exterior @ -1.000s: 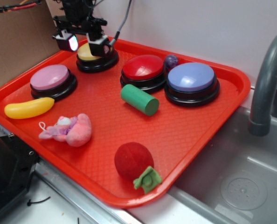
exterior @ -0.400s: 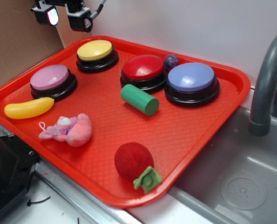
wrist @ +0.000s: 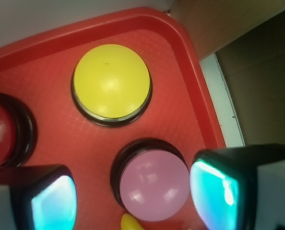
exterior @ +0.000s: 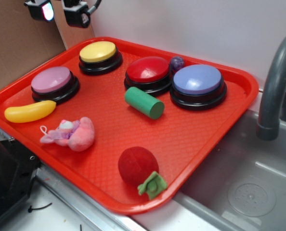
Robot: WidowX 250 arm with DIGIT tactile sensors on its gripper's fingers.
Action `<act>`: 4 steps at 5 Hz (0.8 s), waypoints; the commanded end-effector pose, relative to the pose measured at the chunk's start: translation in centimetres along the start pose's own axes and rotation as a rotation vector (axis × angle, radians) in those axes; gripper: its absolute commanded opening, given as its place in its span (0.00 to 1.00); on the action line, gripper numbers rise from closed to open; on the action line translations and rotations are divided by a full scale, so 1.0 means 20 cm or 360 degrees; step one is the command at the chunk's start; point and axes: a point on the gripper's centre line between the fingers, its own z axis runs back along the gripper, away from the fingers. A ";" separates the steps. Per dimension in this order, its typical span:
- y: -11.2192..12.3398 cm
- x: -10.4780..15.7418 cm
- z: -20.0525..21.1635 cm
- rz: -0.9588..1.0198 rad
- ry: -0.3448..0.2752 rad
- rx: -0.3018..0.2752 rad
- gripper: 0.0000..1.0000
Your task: Push the yellow button.
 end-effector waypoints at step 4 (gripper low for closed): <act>-0.03 -0.08 0.25 -0.0021 -0.0097 0.0026 1.00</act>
